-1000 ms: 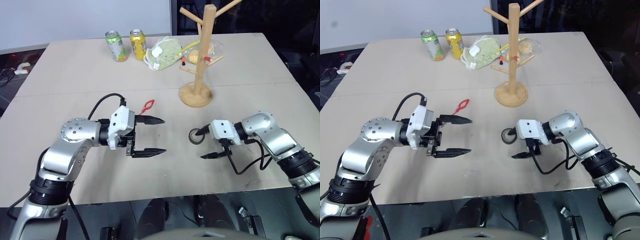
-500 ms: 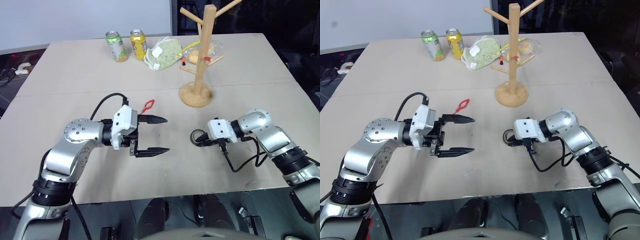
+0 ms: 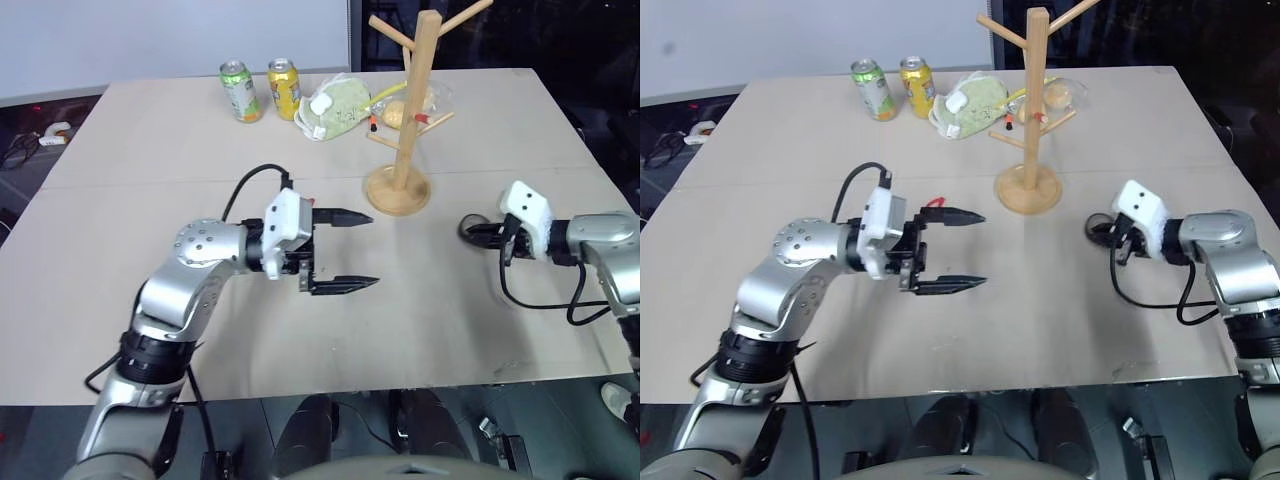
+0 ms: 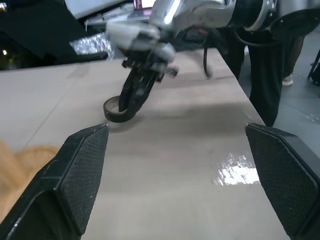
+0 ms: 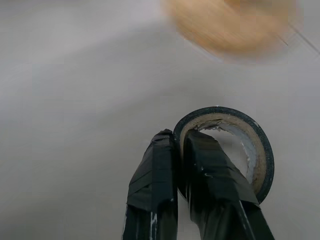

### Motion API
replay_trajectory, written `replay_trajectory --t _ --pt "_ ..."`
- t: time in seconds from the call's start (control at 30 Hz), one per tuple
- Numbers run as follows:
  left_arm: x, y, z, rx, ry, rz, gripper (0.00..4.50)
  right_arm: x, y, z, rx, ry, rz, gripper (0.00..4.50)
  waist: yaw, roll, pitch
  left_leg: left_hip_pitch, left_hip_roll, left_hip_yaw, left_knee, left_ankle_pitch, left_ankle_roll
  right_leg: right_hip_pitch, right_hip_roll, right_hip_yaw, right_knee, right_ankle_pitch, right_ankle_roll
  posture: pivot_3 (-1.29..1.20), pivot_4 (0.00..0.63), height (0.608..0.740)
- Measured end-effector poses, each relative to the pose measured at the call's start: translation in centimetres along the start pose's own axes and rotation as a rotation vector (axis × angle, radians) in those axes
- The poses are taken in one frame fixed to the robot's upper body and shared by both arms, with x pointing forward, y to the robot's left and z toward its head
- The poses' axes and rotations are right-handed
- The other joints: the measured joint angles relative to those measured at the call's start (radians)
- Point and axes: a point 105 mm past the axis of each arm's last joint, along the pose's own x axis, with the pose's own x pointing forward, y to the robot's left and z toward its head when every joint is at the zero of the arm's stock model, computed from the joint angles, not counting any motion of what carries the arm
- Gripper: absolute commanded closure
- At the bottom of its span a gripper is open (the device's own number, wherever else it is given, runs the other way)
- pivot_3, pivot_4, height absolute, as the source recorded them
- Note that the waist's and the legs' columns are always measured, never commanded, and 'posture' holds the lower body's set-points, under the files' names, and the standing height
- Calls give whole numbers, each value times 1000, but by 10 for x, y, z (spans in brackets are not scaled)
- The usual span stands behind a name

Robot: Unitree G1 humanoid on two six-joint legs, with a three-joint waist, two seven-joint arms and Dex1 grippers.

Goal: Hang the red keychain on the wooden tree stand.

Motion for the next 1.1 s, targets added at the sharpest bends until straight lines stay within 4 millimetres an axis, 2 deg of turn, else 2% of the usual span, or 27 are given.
replay_trajectory --t 0.1,0.17,0.37,0.53,0.57,0.63,0.7,0.77,0.93,0.97,1.0,1.1 --pt "10 1 0 11 -18 -12 0 -4 -36 -13 102 27 -175 4463 -7 0 0 1 0 3 -1 0 0 -1 0 3 0 0 0 0 150 740" --pt "9 4 -1 12 -16 -5 0 -5 -51 -19 153 45 -246 4463 -11 0 0 1 0 4 -1 0 0 -1 0 4 0 0 0 0 150 740" --pt "8 6 -6 15 -10 -1 0 -6 -66 -30 265 77 -296 4463 -17 0 0 1 0 5 -1 -1 1 -1 0 6 0 1 1 0 150 740" --pt "8 6 -6 25 -15 -5 0 -4 -67 -31 320 55 -290 2550 -20 0 0 1 0 7 -1 -1 2 -1 0 7 0 2 3 0 150 740" --pt "8 6 -6 25 -15 -5 0 -4 -67 -30 323 48 -283 1846 -21 0 0 1 0 7 -1 -1 2 -1 0 7 0 2 3 0 150 740" --pt "8 6 -6 25 -14 -3 0 -5 -66 -29 322 41 -277 1402 -21 0 0 1 0 7 -1 -1 2 -1 0 7 0 2 3 0 150 740" --pt "6 7 -7 30 1 9 0 -6 -63 -24 305 24 -263 392 -22 0 0 1 0 6 -1 -1 2 -2 0 7 0 2 3 0 150 740" --pt "5 9 -9 36 17 18 0 -8 -61 -20 282 15 -259 59 -23 0 0 1 0 7 -1 -1 2 -2 0 7 0 2 3 0 150 740" --pt "-7 14 -13 54 81 56 0 -18 -46 -3 164 -20 -215 59 -22 0 0 0 1 6 -1 -1 3 -2 0 7 1 2 3 0 150 740" --pt "-18 18 -16 46 111 103 0 -21 -31 10 131 -67 -164 59 -26 0 0 0 3 6 -1 -2 3 -3 1 7 1 2 3 0 150 740" --pt "-37 24 -26 24 176 184 0 -22 -4 31 53 -129 -77 59 -29 1 0 -1 5 5 -2 -3 4 -6 1 9 2 2 3 0 150 740" --pt "-54 31 -40 0 255 289 0 -24 29 58 -43 -205 33 59 -26 1 0 -2 5 5 -1 -3 6 -7 2 7 2 2 3 0 150 740"
